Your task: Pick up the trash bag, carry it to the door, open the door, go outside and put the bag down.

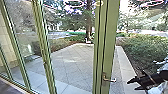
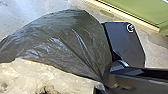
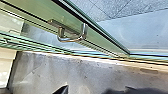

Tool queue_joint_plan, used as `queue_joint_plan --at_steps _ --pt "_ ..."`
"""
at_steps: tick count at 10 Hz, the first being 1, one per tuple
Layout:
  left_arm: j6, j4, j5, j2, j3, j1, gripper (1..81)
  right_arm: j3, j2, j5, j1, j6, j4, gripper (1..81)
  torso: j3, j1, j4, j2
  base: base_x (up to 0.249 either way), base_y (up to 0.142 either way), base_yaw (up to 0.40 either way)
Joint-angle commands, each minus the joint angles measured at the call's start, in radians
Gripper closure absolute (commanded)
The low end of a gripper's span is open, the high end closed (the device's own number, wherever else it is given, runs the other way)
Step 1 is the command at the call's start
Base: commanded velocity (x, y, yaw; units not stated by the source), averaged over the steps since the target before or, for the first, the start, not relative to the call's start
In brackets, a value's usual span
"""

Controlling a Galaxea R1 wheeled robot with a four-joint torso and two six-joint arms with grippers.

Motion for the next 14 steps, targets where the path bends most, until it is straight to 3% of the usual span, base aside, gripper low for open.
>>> queue_joint_plan --at_steps 1,8,14 --pt "0.0 -0.005 0.049 0.0 -0.002 -0.06 81.1 -0.062 0.049 -0.038 0.14 0.004 0.047 1.0 0.0 0.0 0.0 0.0 0.0 0.0 0.0" --pt "-0.002 -0.007 0.049 0.002 -0.002 -0.061 81.1 -0.246 0.227 -0.038 0.157 0.017 0.081 1.0 -0.001 0.0 0.0 0.0 0.0 0.0 0.0" --pt "-0.011 -0.007 0.049 0.0 -0.002 -0.061 81.1 -0.39 0.345 -0.038 0.161 0.178 0.088 1.0 -0.001 0.001 0.0 0.001 0.0 0.0 0.0"
